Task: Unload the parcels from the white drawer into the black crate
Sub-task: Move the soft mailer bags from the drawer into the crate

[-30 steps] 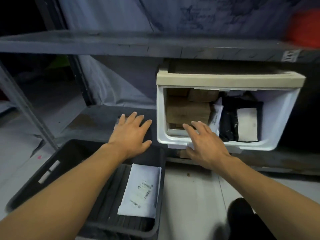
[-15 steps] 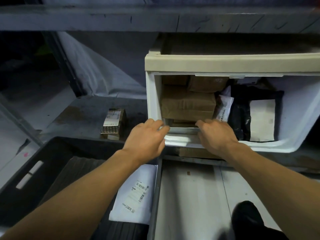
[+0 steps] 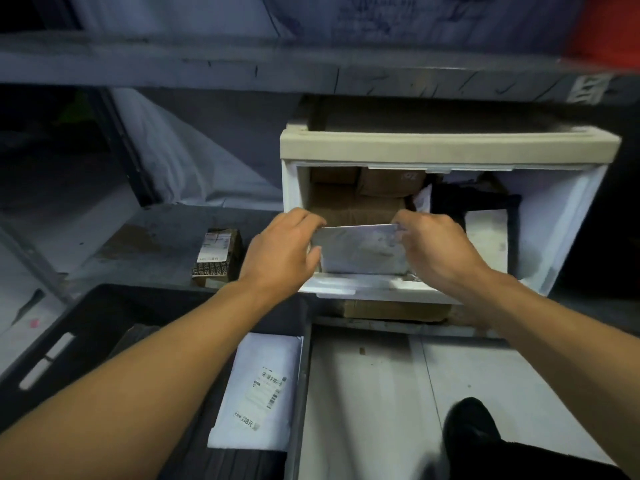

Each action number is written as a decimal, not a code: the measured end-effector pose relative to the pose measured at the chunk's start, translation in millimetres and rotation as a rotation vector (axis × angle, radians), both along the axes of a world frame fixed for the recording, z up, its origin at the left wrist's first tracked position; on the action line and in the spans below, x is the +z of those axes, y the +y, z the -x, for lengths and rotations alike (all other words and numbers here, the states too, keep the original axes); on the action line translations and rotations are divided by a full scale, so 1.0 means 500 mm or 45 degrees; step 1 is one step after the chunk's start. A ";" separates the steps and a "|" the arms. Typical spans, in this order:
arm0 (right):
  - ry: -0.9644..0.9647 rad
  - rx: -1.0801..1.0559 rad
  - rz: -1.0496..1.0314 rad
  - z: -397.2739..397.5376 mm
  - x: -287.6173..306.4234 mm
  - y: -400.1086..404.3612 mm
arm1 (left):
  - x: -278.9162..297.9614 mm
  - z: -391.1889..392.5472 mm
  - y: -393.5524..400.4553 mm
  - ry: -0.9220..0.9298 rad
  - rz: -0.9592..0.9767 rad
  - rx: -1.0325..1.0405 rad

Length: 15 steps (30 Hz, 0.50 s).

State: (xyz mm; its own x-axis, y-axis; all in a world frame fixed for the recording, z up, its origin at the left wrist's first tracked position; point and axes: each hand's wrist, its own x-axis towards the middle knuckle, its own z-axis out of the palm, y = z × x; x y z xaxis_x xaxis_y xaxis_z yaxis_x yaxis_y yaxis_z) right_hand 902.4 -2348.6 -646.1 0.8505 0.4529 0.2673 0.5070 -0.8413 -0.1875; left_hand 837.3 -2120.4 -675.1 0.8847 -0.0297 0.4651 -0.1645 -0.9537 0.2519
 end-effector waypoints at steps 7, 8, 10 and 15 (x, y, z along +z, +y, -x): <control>0.105 0.113 -0.595 0.080 0.107 -0.005 | 0.079 0.072 0.020 -0.068 0.400 0.034; 0.124 0.124 -0.663 0.087 0.114 -0.001 | 0.083 0.082 0.026 -0.027 0.479 0.043; 0.193 0.150 -0.831 0.096 0.122 0.012 | 0.084 0.100 0.037 0.068 0.725 0.033; 0.455 0.125 -1.403 0.104 0.108 0.056 | 0.068 0.131 0.050 0.186 1.286 0.068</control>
State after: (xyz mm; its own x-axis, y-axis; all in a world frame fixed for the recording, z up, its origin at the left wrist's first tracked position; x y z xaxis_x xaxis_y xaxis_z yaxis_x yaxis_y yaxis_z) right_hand 850.5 -2320.4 -592.2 0.9312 0.1927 0.3095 0.3314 -0.0935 -0.9389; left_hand 771.6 -2095.3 -640.9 0.9235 0.3579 0.1385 -0.0312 -0.2898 0.9566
